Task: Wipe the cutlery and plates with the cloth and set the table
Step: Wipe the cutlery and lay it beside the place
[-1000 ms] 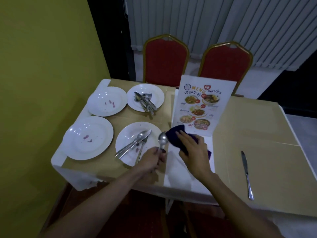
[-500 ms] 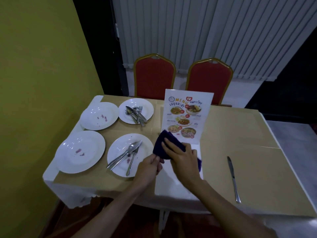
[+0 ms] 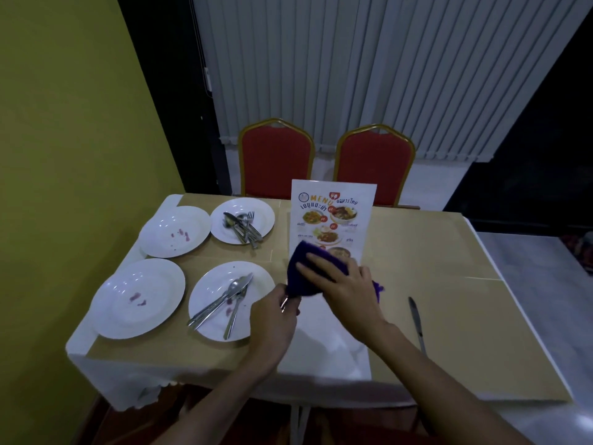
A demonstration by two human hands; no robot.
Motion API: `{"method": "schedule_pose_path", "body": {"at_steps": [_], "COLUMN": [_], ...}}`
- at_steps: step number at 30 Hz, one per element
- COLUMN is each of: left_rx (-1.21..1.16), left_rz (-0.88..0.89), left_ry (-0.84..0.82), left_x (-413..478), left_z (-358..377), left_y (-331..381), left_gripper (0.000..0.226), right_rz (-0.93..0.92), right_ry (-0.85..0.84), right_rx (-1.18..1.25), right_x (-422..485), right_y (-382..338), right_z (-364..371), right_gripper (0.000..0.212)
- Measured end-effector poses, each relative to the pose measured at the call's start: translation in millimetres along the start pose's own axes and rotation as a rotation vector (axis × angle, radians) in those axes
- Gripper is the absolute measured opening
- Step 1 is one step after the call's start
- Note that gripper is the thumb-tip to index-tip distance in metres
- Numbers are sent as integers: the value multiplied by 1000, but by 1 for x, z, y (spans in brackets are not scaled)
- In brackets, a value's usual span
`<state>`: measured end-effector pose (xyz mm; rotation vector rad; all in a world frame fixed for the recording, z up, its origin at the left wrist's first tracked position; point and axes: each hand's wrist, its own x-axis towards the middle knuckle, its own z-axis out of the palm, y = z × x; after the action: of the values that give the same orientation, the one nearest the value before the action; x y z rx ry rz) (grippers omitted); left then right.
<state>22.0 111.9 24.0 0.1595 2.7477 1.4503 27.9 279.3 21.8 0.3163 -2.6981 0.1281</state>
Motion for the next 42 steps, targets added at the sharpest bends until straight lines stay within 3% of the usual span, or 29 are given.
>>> {"method": "schedule_pose_path", "body": {"at_steps": [2, 5, 9, 12, 14, 16, 20, 22, 24, 28, 31, 33, 36, 38, 42], "left_rx": [30, 21, -18, -38, -21, -71, -373, -593, -685, -664, -681, -744, -672, -582, -413], "left_rz": [8, 7, -11, 11, 61, 78, -74, -236, -376, -512, -494, -441, -286, -200, -85], "left_ry": [21, 66, 62, 69, 49, 48, -59, -165, -240, -400, -450, -366, -101, -48, 86], "left_x": [-1, -5, -9, -10, -13, -16, 1, 11, 20, 25, 24, 30, 46, 55, 71], "left_z": [3, 2, 3, -1, -2, -2, -5, -6, -9, -7, -7, -9, -14, -14, -3], "left_y": [1, -4, 0, 0, -4, -7, 2, 11, 17, 15, 10, 8, 15, 24, 37], "left_gripper": [11, 11, 9, 12, 15, 14, 24, 29, 39, 60, 52, 42, 28, 12, 6], "right_rz": [144, -34, 156, 13, 133, 326, 792, 880, 815, 658, 691, 721, 767, 765, 719], "right_ry": [-7, -6, -108, -50, -103, -178, -226, -338, -408, -445, -372, -320, -255, -251, -296], "right_rx": [24, -31, 30, 3, 66, 310, 1278, 1591, 1712, 1698, 1642, 1542, 1421, 1367, 1304], "right_x": [7, 3, 11, 2, 14, 33, 49, 44, 40, 34, 31, 28, 23, 24, 18], "right_y": [-5, -15, -4, -16, -1, 14, 15, 12, 11, 10, 9, 7, 5, 5, 6], "right_z": [0, 0, -4, -5, -9, -16, -38, -40, -37, -27, -20, -19, -17, -17, -18], "right_gripper": [67, 73, 65, 70, 62, 58, 30, 19, 18, 31, 33, 28, 32, 34, 30]}}
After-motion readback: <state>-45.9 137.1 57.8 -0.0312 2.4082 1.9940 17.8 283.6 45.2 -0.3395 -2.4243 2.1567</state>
